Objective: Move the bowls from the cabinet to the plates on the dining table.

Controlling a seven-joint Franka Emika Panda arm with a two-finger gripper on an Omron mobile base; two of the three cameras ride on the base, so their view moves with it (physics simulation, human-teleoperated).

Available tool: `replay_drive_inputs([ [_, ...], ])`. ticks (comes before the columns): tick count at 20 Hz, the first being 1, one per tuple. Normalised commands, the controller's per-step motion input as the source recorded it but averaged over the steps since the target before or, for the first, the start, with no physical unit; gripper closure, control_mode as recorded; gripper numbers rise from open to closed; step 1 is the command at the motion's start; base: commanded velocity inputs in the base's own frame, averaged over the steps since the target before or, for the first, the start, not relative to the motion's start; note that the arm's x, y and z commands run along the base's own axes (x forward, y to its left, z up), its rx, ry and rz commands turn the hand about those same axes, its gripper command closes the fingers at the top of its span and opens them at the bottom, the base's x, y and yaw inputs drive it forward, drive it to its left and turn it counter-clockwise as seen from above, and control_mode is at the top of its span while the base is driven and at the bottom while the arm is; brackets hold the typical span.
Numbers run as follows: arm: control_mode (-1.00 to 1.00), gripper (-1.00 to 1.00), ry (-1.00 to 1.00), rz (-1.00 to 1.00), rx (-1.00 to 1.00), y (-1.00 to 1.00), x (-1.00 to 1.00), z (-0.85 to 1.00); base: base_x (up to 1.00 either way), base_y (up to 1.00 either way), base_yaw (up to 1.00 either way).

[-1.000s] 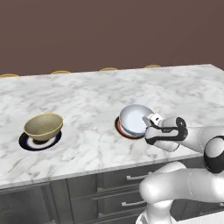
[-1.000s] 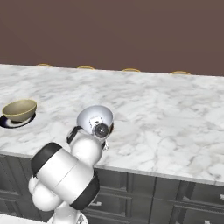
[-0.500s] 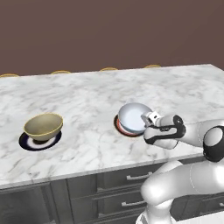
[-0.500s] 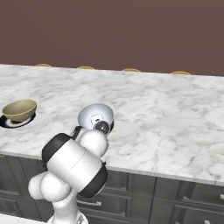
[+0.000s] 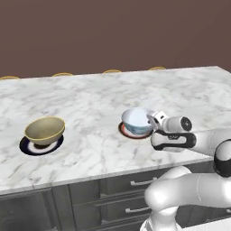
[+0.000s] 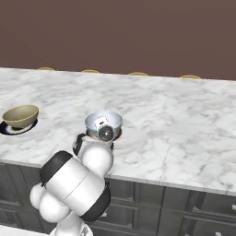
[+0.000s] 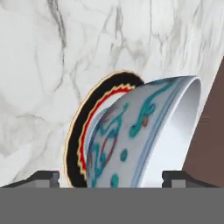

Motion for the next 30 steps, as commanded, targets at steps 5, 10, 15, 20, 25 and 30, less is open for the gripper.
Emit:
replay_drive_inputs([
  [5, -1.00, -1.00, 0.00, 0.00, -0.03, 0.00, 0.00, 0.85, 0.00, 0.00, 0.00],
  [10, -1.00, -1.00, 0.00, 0.00, -0.03, 0.00, -0.01, 0.70, 0.00, 0.00, 0.00],
  [15, -1.00, -1.00, 0.01, 0.03, -0.24, 0.00, -0.26, 0.34, 0.00, 0.00, 0.00],
  [20, -1.00, -1.00, 0.02, 0.13, -0.32, 0.00, -0.61, 0.25, 0.00, 0.00, 0.00],
  [25, -1.00, -1.00, 0.00, 0.17, -0.28, -0.02, -0.83, 0.46, 0.00, 0.00, 0.00],
  [30, -1.00, -1.00, 0.00, 0.20, -0.23, -0.15, -0.75, 0.53, 0.00, 0.00, 0.00],
])
